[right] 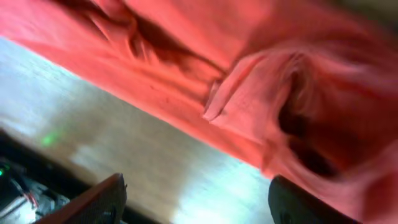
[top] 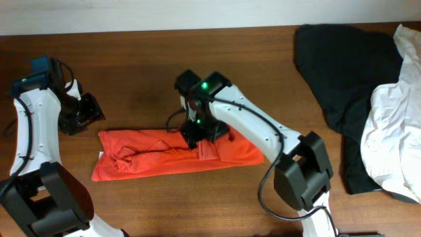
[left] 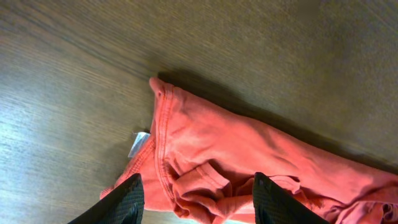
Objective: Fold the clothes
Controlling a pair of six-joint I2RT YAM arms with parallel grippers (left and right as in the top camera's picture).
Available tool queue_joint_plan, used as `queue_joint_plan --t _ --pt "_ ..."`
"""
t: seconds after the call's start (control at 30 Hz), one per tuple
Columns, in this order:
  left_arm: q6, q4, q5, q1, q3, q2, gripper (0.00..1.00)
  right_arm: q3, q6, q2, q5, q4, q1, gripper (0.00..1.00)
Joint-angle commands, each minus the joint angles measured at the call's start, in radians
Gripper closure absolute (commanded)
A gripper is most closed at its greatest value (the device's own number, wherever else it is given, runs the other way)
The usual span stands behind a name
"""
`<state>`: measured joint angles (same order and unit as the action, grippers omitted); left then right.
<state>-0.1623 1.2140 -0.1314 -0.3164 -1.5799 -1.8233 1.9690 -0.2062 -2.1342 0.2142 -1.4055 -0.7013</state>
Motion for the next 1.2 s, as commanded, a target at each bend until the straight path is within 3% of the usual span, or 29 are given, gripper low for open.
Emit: queue_joint_plan --t 0.0,0.07,0.13,0.33,0.5,0.67,0.73,0.97,1.17 --pt "-0.008 0.002 -0.003 -0.001 0.006 0.0 0.44 0.188 -0.04 0.054 -0.264 -0.111 0.027 0.23" --pt "-0.008 0.001 -0.003 -0.001 0.006 0.0 0.44 0.231 -0.047 0.055 -0.341 -0.179 0.045 0.27" --pt "-0.008 0.001 -0.003 -0.001 0.006 0.0 0.44 0.208 -0.097 0.05 -0.339 -0.206 0.066 0.39" --pt "-0.008 0.001 -0.003 -0.001 0.006 0.0 0.44 -0.019 -0.226 0.05 -0.324 -0.122 0.085 0.66" --pt "-0.008 0.001 -0.003 -0.001 0.006 0.0 0.44 -0.251 -0.218 0.05 -0.203 0.1 0.084 0.67" --pt "-0.008 0.001 -0.003 -0.001 0.006 0.0 0.44 -0.417 -0.085 0.05 0.155 0.456 0.061 0.69" --pt "-0.008 0.003 -0.003 -0.001 0.006 0.0 0.44 -0.434 -0.086 0.05 0.141 0.524 0.045 0.68" --pt "-0.008 0.013 -0.003 -0.001 0.006 0.0 0.44 -0.415 -0.069 0.063 0.115 0.492 0.049 0.66" --pt "-0.008 0.016 -0.003 -0.001 0.006 0.0 0.44 -0.139 -0.026 0.156 -0.032 0.273 0.088 0.52"
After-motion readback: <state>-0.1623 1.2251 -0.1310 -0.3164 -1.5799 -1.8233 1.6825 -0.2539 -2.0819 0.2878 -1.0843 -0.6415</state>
